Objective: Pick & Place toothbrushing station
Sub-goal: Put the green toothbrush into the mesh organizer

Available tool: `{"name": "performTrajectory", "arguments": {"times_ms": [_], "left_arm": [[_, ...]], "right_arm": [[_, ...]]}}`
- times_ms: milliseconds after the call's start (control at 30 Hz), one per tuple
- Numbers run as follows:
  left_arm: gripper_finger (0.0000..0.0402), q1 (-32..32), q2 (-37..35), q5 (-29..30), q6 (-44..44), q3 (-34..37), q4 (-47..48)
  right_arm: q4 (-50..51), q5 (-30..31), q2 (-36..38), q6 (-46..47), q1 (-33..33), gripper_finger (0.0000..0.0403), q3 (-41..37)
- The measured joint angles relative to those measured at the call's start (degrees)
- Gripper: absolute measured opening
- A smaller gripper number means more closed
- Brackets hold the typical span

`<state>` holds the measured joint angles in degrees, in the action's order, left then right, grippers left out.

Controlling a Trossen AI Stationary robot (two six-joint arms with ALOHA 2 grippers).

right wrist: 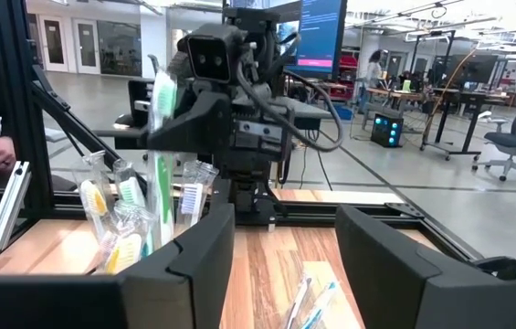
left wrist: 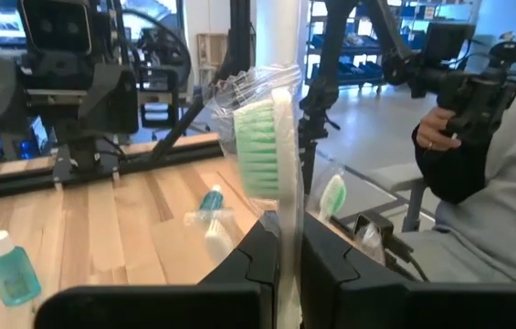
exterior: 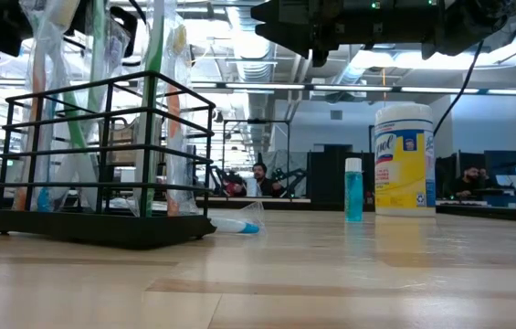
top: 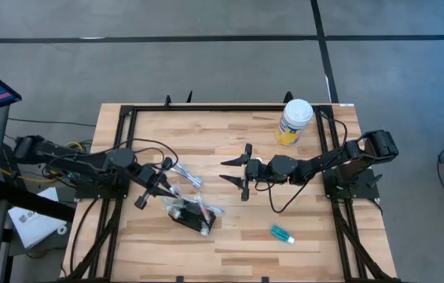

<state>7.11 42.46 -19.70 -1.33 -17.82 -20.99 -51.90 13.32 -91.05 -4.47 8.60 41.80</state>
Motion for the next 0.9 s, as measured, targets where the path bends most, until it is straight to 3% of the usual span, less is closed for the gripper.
{"name": "performTrajectory", "arguments": {"times_ms": [500,900], "left_arm": [[0.0009,0.0,8.18,-0.14,-1.58,-0.17,-3.43],[0.0034,0.0,8.46,-4.26,0.1,-0.17,-3.21]], "right_arm": [[0.14,0.0,0.0,0.0,0.0,0.0182,0.0],[0.46,0.0,0.0,0.0,0.0,0.0181,0.0]]}}
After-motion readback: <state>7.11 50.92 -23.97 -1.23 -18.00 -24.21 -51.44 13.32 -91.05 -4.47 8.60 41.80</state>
